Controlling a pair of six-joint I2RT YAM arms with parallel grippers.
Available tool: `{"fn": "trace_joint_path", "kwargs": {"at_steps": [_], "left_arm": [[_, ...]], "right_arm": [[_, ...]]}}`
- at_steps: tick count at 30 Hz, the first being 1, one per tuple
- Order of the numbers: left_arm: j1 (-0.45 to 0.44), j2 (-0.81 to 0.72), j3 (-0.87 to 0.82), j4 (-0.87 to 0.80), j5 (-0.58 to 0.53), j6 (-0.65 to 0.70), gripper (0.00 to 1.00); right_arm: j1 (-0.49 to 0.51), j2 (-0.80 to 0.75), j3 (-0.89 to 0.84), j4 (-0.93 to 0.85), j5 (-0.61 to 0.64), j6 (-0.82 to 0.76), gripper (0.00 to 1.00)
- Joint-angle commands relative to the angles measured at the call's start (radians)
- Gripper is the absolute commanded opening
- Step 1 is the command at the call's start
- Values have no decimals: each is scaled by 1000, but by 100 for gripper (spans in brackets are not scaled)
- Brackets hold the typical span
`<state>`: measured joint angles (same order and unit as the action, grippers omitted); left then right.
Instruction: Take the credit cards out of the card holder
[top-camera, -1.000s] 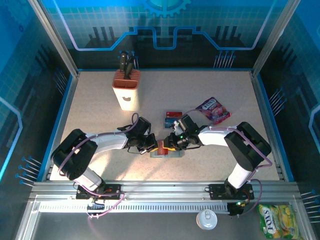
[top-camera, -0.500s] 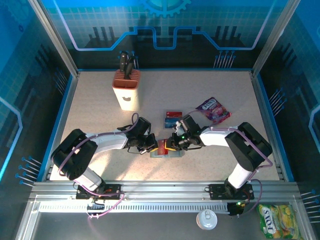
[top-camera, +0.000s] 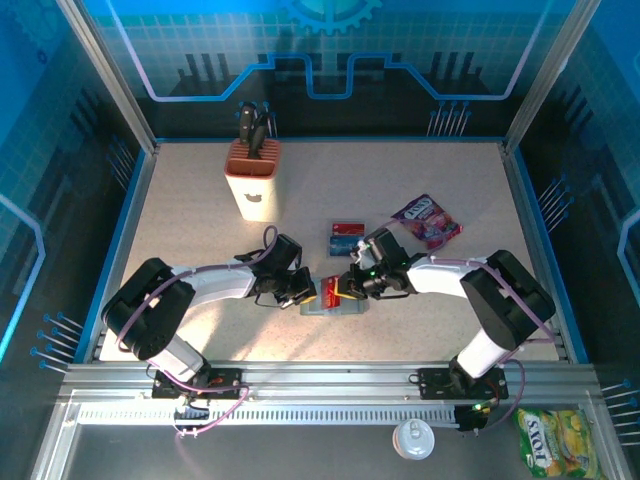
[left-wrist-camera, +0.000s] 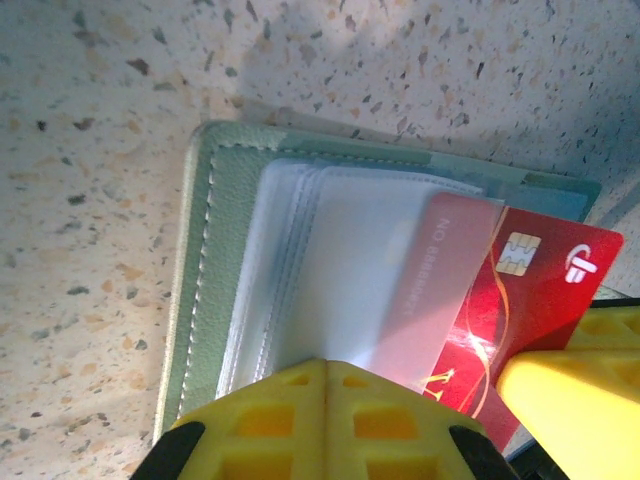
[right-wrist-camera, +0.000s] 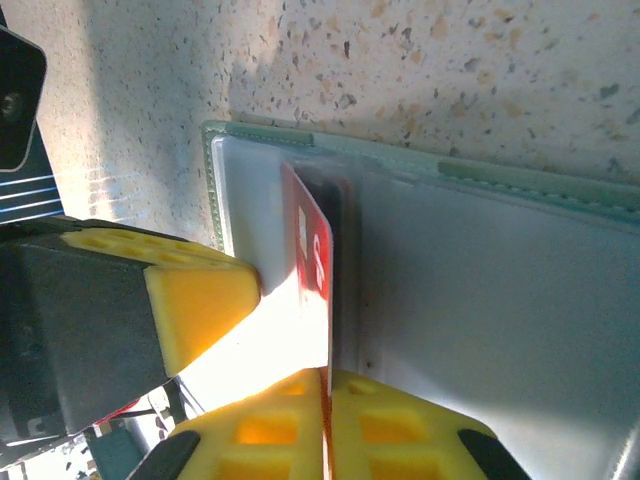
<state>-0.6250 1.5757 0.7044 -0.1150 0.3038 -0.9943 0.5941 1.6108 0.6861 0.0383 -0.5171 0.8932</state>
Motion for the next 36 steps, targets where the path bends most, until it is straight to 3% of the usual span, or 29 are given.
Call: {"fn": "trace_joint_path", "kwargs": {"at_steps": [1,13,22,29,36], "left_arm": [[-5,-8,-10,-66,-26,6,0],[-5,-40,27,-89,-31,17,3],[-5,-114,41,-146,-43,32,9],[8,-184,69,-217,-71,68,10],[17,-177,85,-214,-67,76,11]], "right_arm": [[-14,-42,-7,-53,8,-39,9],[-27,-125,83,-303,72,-197,8],[-46,-182,188,-589,215,-408,6],[-48,-197,294,-744,272,-651,2],[-54,-182,410,-867,424,-1003,0]]}}
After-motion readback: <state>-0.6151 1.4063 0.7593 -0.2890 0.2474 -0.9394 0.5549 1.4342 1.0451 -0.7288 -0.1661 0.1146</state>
